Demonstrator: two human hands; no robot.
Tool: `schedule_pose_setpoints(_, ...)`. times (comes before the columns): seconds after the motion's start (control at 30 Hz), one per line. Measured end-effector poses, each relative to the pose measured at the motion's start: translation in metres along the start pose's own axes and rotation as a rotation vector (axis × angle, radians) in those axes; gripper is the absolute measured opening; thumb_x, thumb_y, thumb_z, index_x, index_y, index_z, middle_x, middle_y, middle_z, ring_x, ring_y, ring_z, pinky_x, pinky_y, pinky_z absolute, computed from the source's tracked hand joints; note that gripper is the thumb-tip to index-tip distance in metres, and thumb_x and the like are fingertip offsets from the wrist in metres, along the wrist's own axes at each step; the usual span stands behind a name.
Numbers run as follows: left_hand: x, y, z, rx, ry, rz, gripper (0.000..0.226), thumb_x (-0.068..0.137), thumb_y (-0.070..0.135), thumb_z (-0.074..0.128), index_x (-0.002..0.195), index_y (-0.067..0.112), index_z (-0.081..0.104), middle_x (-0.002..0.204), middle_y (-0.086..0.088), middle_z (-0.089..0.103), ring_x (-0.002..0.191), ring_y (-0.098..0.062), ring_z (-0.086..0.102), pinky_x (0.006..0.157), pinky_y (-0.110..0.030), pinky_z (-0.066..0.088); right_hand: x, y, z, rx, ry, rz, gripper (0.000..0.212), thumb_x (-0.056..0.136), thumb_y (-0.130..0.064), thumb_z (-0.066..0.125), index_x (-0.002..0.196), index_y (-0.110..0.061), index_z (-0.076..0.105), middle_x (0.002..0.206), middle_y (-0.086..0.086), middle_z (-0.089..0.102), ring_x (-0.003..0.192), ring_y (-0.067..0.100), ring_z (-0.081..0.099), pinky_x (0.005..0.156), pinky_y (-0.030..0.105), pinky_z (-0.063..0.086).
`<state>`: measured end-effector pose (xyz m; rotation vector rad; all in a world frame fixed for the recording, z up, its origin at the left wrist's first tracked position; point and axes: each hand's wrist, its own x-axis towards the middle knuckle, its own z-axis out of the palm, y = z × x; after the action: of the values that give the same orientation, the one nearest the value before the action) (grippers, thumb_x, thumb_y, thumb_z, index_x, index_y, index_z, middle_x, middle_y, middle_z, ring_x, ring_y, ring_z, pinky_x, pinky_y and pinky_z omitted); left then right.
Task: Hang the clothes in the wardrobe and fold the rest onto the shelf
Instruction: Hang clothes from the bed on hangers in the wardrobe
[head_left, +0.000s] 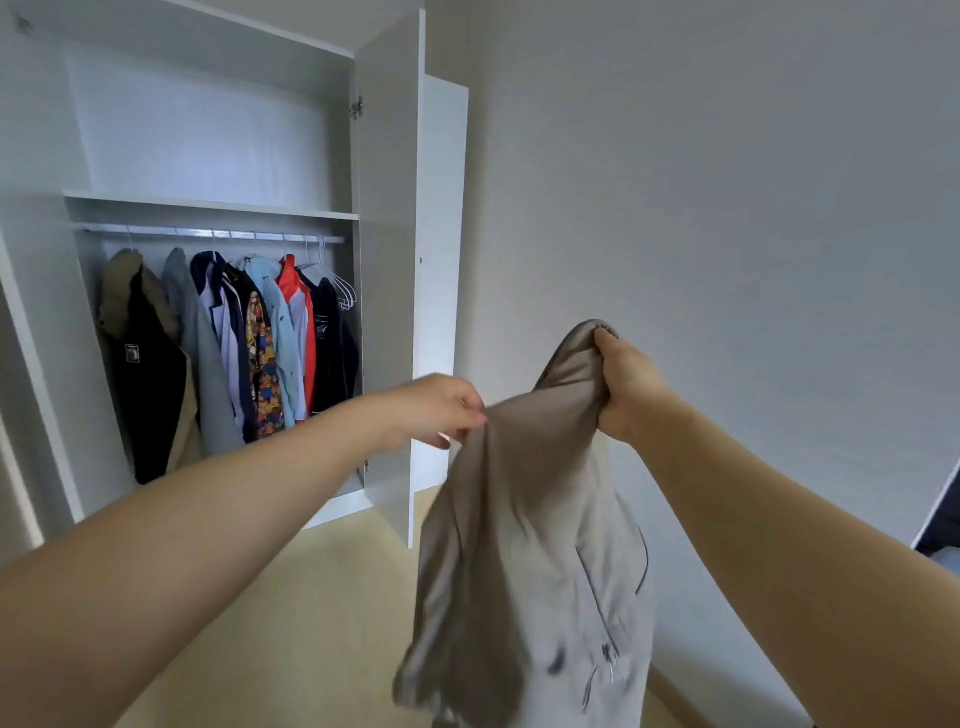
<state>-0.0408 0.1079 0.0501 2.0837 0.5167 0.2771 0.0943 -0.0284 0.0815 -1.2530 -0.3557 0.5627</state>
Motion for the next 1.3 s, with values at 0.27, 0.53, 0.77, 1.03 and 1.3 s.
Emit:
schedule_pose_setpoints(0.27, 0.015, 0.056, -0.014, -0.948, 0.278, -0.117, 0.023, 0.095, 0.003, 0.047, 0.073, 0.003, 0.054, 0.067, -0.007, 0.059, 0.055, -0.014, 0.059, 0.060, -0.024, 0.052, -0.008, 0.024, -0.014, -0.297, -0.335, -0.046, 0.065, 0.083, -0.024, 0.068, 0.136, -0.033, 0.031, 0.110, -0.001, 0.059, 0.096, 0.019, 0.057, 0.082, 0.034, 0.047)
schedule_pose_setpoints(0.53, 0.016, 0.091, -0.005, -1.110, 0.283, 0.027, 0.028, 0.097, 0.003, 0.043, 0.071, 0.001, 0.052, 0.042, -0.005, 0.058, 0.032, -0.012, 0.056, 0.035, -0.017, 0.046, -0.014, 0.035, 0.008, -0.460, -0.250, -0.149, 0.013, 0.097, -0.020, 0.047, 0.088, -0.016, 0.056, 0.083, 0.003, 0.057, 0.072, 0.015, 0.053, 0.058, 0.026, 0.047)
schedule_pose_setpoints(0.77, 0.012, 0.074, -0.022, -0.976, 0.286, -0.002, 0.020, 0.098, 0.014, 0.046, 0.081, 0.009, 0.056, 0.077, -0.004, 0.058, 0.064, -0.014, 0.057, 0.054, -0.022, 0.050, -0.007, 0.012, 0.006, -0.257, -0.135, -0.143, 0.027, 0.098, -0.015, 0.038, 0.077, -0.012, 0.054, 0.074, 0.001, 0.058, 0.063, 0.013, 0.054, 0.045, 0.015, 0.046)
schedule_pose_setpoints(1.03, 0.005, 0.065, -0.034, -0.909, 0.423, -0.045, 0.026, 0.093, 0.008, 0.049, 0.068, 0.009, 0.056, 0.042, 0.000, 0.059, 0.052, -0.015, 0.056, 0.044, -0.018, 0.046, -0.008, 0.023, -0.001, -0.208, -0.492, 0.072, 0.038, 0.093, -0.045, 0.047, 0.109, -0.017, 0.067, 0.093, 0.004, 0.071, 0.080, 0.022, 0.068, 0.073, 0.030, 0.054)
schedule_pose_setpoints(1.3, 0.006, 0.079, -0.025, -0.633, 0.148, 0.108, 0.017, 0.089, 0.024, 0.059, 0.080, 0.011, 0.065, 0.062, -0.001, 0.068, 0.056, -0.012, 0.063, 0.060, -0.018, 0.051, -0.016, 0.053, 0.016, -0.700, -0.628, -0.070, 0.042, 0.093, 0.006, 0.045, 0.133, -0.005, 0.045, 0.100, 0.005, 0.060, 0.100, 0.024, 0.056, 0.087, 0.033, 0.048)
